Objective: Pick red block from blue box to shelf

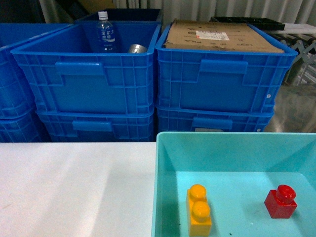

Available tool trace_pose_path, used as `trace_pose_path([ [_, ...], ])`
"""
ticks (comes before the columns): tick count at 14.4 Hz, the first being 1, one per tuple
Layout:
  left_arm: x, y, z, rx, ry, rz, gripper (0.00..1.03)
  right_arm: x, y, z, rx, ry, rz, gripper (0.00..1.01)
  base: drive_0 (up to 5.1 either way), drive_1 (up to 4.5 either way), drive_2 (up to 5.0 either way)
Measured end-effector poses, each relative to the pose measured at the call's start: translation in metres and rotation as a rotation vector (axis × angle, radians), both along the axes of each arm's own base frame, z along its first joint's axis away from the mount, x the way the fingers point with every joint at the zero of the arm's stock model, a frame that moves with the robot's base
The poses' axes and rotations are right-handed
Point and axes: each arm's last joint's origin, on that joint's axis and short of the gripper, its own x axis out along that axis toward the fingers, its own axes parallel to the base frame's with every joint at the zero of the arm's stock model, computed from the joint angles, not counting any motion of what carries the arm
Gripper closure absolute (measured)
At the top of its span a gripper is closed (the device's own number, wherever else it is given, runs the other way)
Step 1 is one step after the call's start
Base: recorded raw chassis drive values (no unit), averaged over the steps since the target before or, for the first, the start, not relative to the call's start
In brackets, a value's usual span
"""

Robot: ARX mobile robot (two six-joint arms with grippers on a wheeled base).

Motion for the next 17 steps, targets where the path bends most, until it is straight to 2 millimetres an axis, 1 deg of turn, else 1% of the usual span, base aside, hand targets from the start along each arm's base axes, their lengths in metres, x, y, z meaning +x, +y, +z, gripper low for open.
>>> trace_pose_path([
  [13, 0.000, 0.000, 0.000, 0.000, 0.000, 0.000, 0.05, 0.000, 0.000, 0.000, 0.000, 0.000, 0.000, 0.03, 0.0, 0.00, 0.0],
  [14, 0.000, 0.000, 0.000, 0.000, 0.000, 0.000, 0.05, 0.001, 0.000, -0.002, 0.001, 0.019, 0.005, 0.03, 0.0, 0.00, 0.0],
  [16, 0.000, 0.000, 0.000, 0.000, 0.000, 0.000, 0.05, 0.011, 0.004, -0.005, 0.014, 0.089, 0.026, 0.03, 0.0, 0.00, 0.0],
  [17, 0.000, 0.000, 0.000, 0.000, 0.000, 0.000, 0.05, 0.016, 0.006, -0.001, 0.012, 0.094, 0.035, 0.03, 0.0, 0.00, 0.0],
])
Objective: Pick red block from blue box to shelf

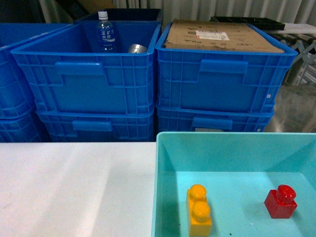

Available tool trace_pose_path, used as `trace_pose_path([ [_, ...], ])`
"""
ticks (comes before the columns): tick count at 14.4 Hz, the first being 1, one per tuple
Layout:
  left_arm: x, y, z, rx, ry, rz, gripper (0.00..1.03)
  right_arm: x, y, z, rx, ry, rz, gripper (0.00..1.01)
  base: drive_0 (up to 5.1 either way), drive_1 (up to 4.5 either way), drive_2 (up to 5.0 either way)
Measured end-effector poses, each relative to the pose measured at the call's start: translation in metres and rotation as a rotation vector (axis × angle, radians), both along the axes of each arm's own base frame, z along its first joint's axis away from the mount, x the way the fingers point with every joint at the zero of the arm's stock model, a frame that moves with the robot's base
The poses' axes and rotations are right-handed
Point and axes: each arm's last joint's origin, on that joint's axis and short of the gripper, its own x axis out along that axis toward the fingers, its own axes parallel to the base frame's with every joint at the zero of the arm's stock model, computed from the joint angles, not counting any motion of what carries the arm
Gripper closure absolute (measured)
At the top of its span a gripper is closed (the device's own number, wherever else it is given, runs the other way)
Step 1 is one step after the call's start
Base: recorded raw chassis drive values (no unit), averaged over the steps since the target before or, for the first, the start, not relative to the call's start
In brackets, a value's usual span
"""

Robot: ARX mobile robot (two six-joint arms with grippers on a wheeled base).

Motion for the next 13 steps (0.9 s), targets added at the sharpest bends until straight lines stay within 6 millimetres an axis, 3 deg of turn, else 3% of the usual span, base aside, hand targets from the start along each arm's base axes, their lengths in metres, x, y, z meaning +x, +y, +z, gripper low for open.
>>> trace_pose_path([
  [4, 0.000, 0.000, 0.000, 0.000, 0.000, 0.000, 0.05, 0.031, 0.018, 0.009, 0.050, 0.134, 0.057, 0.03, 0.0, 0.00, 0.0],
  [5, 0.000, 0.000, 0.000, 0.000, 0.000, 0.000, 0.05, 0.068, 0.031, 0.018, 0.048, 0.197, 0.079, 0.03, 0.0, 0.00, 0.0],
  [6, 0.000, 0.000, 0.000, 0.000, 0.000, 0.000, 0.05, 0.117, 0.045, -0.002, 0.006, 0.368, 0.080, 0.03, 0.0, 0.00, 0.0],
  [13, 0.000, 0.000, 0.000, 0.000, 0.000, 0.000, 0.05, 0.168, 0.063, -0.069, -0.051, 0.569, 0.053, 0.03, 0.0, 0.00, 0.0],
])
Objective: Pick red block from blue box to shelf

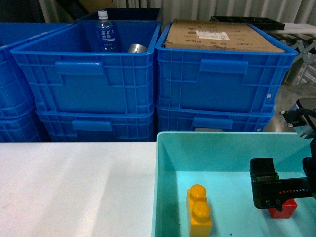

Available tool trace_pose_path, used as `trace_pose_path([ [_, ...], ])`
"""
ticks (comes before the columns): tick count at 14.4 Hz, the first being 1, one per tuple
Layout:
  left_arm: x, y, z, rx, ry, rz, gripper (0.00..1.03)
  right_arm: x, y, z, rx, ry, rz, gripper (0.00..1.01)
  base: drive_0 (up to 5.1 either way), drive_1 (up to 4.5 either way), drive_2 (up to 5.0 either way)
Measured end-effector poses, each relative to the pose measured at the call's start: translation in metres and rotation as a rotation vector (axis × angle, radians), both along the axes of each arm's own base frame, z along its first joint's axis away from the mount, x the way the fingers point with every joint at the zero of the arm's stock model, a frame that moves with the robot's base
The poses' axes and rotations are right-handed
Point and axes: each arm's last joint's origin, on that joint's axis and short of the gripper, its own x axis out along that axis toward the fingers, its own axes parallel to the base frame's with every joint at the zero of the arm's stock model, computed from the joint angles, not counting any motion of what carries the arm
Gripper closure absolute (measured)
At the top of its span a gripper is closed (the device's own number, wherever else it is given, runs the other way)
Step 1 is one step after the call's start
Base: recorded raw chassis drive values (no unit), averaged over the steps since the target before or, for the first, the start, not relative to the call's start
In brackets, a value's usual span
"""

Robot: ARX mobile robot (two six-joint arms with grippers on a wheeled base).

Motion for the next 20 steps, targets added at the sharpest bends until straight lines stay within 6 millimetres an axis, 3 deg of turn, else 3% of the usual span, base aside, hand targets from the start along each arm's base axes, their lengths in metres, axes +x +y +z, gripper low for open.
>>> trace_pose_path([
  [6, 0.000, 0.000, 0.000, 0.000, 0.000, 0.000, 0.05, 0.028, -0.004, -0.021, 0.023, 0.017, -0.083, 0.03, 0.0, 0.00, 0.0],
  [16, 0.000, 0.000, 0.000, 0.000, 0.000, 0.000, 0.05, 0.018, -0.006, -0.049, 0.031, 0.064, -0.108, 0.03, 0.0, 0.00, 0.0],
  [17, 0.000, 0.000, 0.000, 0.000, 0.000, 0.000, 0.05, 0.018, -0.017, -0.064, 0.023, 0.104, -0.141, 0.03, 0.0, 0.00, 0.0],
  [20, 0.000, 0.000, 0.000, 0.000, 0.000, 0.000, 0.05, 0.019, -0.019, -0.065, 0.016, 0.100, -0.146, 0.03, 0.0, 0.00, 0.0],
])
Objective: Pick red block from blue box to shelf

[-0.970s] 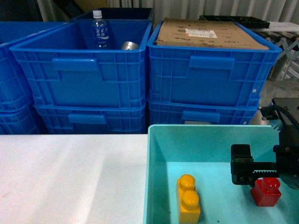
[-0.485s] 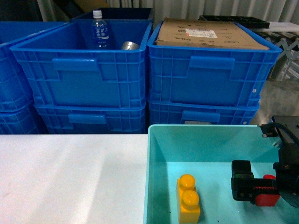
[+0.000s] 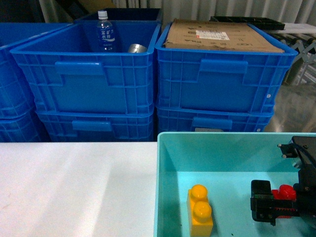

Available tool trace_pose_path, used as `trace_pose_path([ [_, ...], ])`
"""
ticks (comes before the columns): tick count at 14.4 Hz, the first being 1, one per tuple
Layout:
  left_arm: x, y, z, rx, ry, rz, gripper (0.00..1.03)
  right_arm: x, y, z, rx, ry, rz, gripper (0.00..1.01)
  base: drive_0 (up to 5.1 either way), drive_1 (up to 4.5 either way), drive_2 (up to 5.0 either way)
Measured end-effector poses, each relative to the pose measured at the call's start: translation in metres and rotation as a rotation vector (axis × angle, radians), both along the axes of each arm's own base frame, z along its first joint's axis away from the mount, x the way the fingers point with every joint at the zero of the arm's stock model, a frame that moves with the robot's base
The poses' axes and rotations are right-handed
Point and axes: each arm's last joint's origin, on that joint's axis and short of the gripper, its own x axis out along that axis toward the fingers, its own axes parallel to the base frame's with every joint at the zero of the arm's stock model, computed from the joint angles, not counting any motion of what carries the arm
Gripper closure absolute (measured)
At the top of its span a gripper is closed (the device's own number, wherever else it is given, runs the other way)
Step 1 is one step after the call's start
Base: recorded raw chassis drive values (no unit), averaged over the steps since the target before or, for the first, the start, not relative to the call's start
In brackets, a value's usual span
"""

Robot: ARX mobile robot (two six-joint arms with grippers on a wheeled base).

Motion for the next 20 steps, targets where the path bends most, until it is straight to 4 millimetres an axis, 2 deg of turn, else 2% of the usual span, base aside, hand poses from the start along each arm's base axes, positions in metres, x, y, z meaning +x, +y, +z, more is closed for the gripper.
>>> trace_pose_path([
  [2, 0.000, 0.000, 0.000, 0.000, 0.000, 0.000, 0.05, 0.001, 0.001, 0.001, -0.017, -0.017, 0.023, 0.06, 0.0, 0.00, 0.0],
  [3, 0.000, 0.000, 0.000, 0.000, 0.000, 0.000, 0.05, 0.001, 0.005, 0.001, -0.021, -0.023, 0.057, 0.42, 0.0, 0.00, 0.0],
  [5, 0.000, 0.000, 0.000, 0.000, 0.000, 0.000, 0.05, 0.002, 0.006, 0.000, -0.013, -0.011, 0.067, 0.64, 0.0, 0.00, 0.0],
  [6, 0.000, 0.000, 0.000, 0.000, 0.000, 0.000, 0.05, 0.003, 0.006, 0.001, -0.010, -0.020, 0.071, 0.71, 0.0, 0.00, 0.0],
  [9, 0.000, 0.000, 0.000, 0.000, 0.000, 0.000, 0.05, 0.003, 0.007, 0.031, -0.002, -0.081, 0.113, 0.72, 0.0, 0.00, 0.0],
  [10, 0.000, 0.000, 0.000, 0.000, 0.000, 0.000, 0.05, 0.003, 0.007, 0.052, 0.013, -0.123, 0.139, 0.72, 0.0, 0.00, 0.0],
  [13, 0.000, 0.000, 0.000, 0.000, 0.000, 0.000, 0.05, -0.001, 0.001, 0.096, 0.058, -0.201, 0.198, 0.72, 0.0, 0.00, 0.0],
  [16, 0.000, 0.000, 0.000, 0.000, 0.000, 0.000, 0.05, -0.013, -0.026, 0.146, 0.104, -0.349, 0.183, 0.72, 0.0, 0.00, 0.0],
  [18, 0.000, 0.000, 0.000, 0.000, 0.000, 0.000, 0.05, -0.025, -0.042, 0.170, 0.139, -0.472, 0.130, 0.72, 0.0, 0.00, 0.0],
  [20, 0.000, 0.000, 0.000, 0.000, 0.000, 0.000, 0.05, -0.046, -0.056, 0.193, 0.079, -0.647, 0.039, 0.72, 0.0, 0.00, 0.0],
])
